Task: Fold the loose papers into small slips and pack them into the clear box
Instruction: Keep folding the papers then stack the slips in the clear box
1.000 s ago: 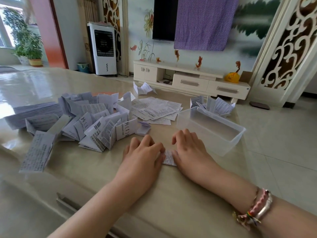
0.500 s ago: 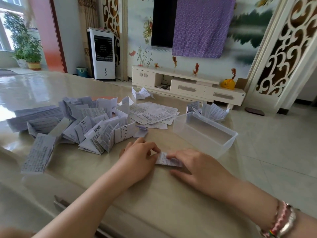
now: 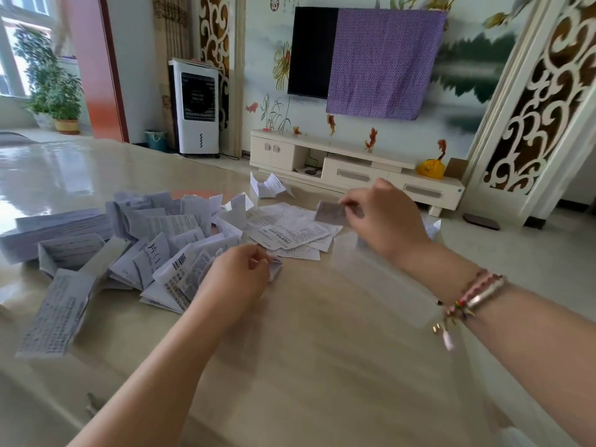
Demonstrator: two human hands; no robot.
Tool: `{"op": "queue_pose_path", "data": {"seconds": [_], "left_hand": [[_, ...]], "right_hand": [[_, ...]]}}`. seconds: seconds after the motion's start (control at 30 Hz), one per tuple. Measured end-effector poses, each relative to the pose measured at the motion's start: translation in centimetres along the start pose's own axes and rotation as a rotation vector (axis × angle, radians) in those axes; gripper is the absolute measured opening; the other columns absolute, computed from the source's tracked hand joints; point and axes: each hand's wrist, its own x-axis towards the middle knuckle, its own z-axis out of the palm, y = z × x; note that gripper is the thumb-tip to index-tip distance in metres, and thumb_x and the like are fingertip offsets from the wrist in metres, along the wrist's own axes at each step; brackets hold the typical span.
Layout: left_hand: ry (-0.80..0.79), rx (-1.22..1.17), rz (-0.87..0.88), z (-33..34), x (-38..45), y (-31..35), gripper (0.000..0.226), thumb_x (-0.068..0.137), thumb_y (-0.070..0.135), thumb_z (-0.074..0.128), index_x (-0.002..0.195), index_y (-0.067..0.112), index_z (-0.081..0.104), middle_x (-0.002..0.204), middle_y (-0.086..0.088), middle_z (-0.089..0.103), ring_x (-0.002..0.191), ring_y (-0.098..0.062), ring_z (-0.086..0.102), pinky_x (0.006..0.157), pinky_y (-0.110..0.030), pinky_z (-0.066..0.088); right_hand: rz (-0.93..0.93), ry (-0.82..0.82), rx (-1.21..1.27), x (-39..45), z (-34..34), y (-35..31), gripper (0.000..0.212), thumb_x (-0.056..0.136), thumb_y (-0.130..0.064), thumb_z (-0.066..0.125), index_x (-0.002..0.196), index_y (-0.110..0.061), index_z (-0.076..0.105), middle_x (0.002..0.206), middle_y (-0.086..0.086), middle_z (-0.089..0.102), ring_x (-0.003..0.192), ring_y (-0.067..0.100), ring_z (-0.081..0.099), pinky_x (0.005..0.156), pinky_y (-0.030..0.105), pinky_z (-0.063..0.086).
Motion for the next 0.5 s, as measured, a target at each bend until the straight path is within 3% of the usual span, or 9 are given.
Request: {"op": "queue_pose_path", "data": {"seconds": [0.07,0.17,0.3,0.43,0.5], "left_hand": [[-0.007,0.013,-0.010,0.2,0.5,-0.2,0.027,0.090,0.015,0.046,0.076,0.032,0.062,0.080,0.006,0.072,0.070,-0.017,0.063,0.061,-0.026,0.046],[-0.019,0.055,-0.003,0.2,1.3,-0.4,0.023,0.093,0.018,0.046,0.082,0.029,0.063,0.086,0.008,0.071,0.070,-0.014,0.060,0.061,-0.025,0.046],[-0.028,0.087,0.006,0.2,1.7,-0.6,0.023,0.095,0.022,0.047,0.083,0.034,0.062,0.089,0.011,0.070,0.070,-0.008,0.059,0.058,-0.022,0.043],[-0.035,0.082,-0.003,0.2,1.8,-0.7,0.022,0.095,0.023,0.047,0.086,0.033,0.064,0.087,0.013,0.070,0.069,-0.008,0.059,0.057,-0.022,0.043],[-0.042,0.078,0.000,0.1,1.7,-0.7,0.022,0.094,0.022,0.046,0.086,0.032,0.064,0.089,0.010,0.069,0.069,-0.010,0.058,0.057,-0.023,0.041]], "right_hand": [[0.036,-0.061,-0.085,2.7,1.9,2.0,0.022,0.094,-0.013,0.052,0.099,-0.015,0.072,0.084,0.004,0.068,0.076,0.022,0.061,0.063,0.027,0.041],[0.086,-0.099,-0.237,5.7,4.1,4.1,0.018,0.090,-0.005,0.051,0.087,-0.010,0.069,0.076,0.006,0.065,0.071,0.026,0.061,0.066,0.035,0.053],[0.185,-0.323,-0.377,7.0,4.9,3.1,0.007,0.088,-0.003,0.057,0.083,-0.007,0.054,0.079,0.006,0.053,0.084,0.029,0.060,0.068,0.033,0.045],[0.109,-0.360,-0.272,7.3,7.0,0.3,0.012,0.089,-0.006,0.052,0.096,-0.008,0.061,0.104,0.011,0.055,0.099,0.028,0.051,0.083,0.037,0.043],[0.028,-0.412,-0.236,7.3,8.1,-1.4,0.022,0.091,-0.018,0.052,0.108,-0.008,0.062,0.116,0.010,0.054,0.111,0.028,0.046,0.090,0.037,0.040]]}}
